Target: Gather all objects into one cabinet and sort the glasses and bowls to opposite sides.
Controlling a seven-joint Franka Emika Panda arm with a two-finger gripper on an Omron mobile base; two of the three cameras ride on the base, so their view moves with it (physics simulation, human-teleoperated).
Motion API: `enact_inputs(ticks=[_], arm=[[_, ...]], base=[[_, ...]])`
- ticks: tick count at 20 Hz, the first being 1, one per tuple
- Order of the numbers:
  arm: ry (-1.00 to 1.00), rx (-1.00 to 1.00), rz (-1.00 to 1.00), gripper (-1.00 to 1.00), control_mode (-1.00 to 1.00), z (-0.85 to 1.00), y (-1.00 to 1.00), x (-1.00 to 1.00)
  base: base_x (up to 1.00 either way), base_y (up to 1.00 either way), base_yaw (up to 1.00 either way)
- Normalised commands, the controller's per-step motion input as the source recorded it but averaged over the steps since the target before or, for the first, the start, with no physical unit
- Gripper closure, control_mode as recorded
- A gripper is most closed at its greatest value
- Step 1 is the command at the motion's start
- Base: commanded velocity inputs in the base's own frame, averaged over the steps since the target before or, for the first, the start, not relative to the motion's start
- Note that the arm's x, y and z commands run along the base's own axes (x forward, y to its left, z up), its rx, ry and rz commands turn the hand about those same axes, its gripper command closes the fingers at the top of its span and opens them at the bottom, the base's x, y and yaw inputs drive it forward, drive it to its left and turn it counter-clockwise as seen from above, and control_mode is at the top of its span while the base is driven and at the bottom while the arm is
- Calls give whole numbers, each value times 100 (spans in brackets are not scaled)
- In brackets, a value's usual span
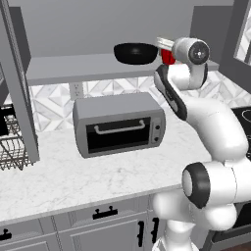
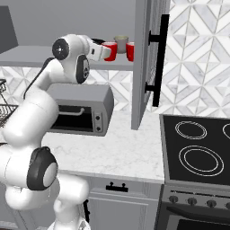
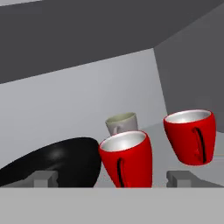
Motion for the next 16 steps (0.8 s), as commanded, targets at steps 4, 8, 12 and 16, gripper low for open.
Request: enact_inputs(ticks=[4,8,12,16], arm=[[-6,0,14,-100,-100,25,0,-100],[-2,0,17,-100,-100,8,15,-100],[0,0,18,-100,-100,0,34,-100],[0,0,15,-100,-100,0,50,-100]], base=[[0,0,0],[0,0,0],[0,0,0],[0,0,0]])
